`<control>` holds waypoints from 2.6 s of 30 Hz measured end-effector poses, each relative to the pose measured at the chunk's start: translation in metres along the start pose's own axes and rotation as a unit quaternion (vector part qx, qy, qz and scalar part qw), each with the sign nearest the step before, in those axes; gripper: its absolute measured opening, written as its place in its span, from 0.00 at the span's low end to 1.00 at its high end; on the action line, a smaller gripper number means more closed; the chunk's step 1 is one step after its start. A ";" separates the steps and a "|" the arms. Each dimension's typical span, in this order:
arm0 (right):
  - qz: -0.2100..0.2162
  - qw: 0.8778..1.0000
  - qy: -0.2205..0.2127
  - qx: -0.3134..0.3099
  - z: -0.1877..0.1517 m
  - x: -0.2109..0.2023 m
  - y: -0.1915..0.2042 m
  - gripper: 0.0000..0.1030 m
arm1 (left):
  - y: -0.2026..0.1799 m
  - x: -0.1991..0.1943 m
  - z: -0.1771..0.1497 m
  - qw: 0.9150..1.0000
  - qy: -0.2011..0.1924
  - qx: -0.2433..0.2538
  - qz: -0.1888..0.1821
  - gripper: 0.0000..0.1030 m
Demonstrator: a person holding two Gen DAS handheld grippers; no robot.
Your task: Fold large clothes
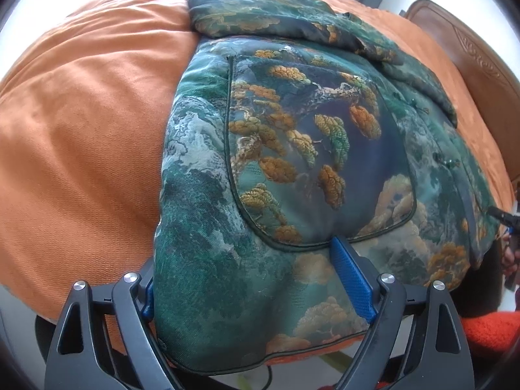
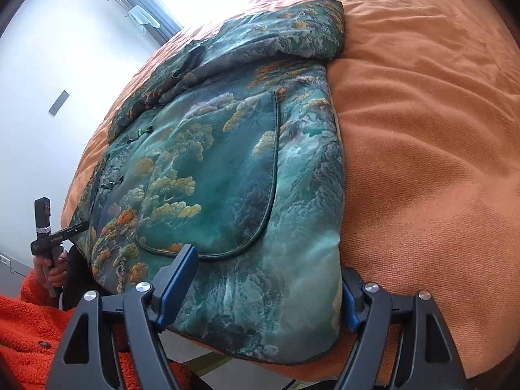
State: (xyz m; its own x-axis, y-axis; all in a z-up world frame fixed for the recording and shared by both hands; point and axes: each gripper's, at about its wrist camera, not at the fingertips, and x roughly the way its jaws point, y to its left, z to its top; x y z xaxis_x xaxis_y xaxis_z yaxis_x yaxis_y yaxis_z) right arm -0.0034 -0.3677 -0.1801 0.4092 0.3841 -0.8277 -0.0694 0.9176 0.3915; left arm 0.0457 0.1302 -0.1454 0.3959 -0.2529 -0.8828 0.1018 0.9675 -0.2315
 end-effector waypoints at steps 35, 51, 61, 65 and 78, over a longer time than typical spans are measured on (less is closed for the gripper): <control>-0.009 1.000 -0.020 -0.009 -0.020 -0.070 0.029 0.11 | 0.008 -0.081 -0.027 1.000 -0.005 -0.015 -0.010 0.12; 0.146 0.978 -0.116 0.090 0.056 -0.119 0.004 0.09 | 0.037 -0.165 0.041 0.981 -0.098 -0.104 -0.129 0.11; 0.100 0.980 -0.139 0.098 0.220 -0.043 -0.013 0.09 | 0.036 -0.092 0.211 0.982 -0.109 -0.132 -0.078 0.11; 0.085 0.978 -0.118 0.148 0.248 0.003 -0.045 0.09 | 0.039 -0.044 0.246 0.985 -0.096 -0.139 -0.030 0.13; 0.155 0.946 -0.076 0.274 0.251 0.055 -0.089 0.40 | 0.067 -0.020 0.275 0.976 -0.084 -0.188 -0.076 0.94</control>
State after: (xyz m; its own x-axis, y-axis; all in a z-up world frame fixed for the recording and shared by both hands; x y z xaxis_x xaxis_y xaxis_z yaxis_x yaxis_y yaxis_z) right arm 0.2531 -0.4540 -0.1594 0.5749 0.5693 -0.5877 0.2569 0.5563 0.7903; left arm 0.2957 0.2010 -0.0310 0.5496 -0.3593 -0.7542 -0.1589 0.8413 -0.5166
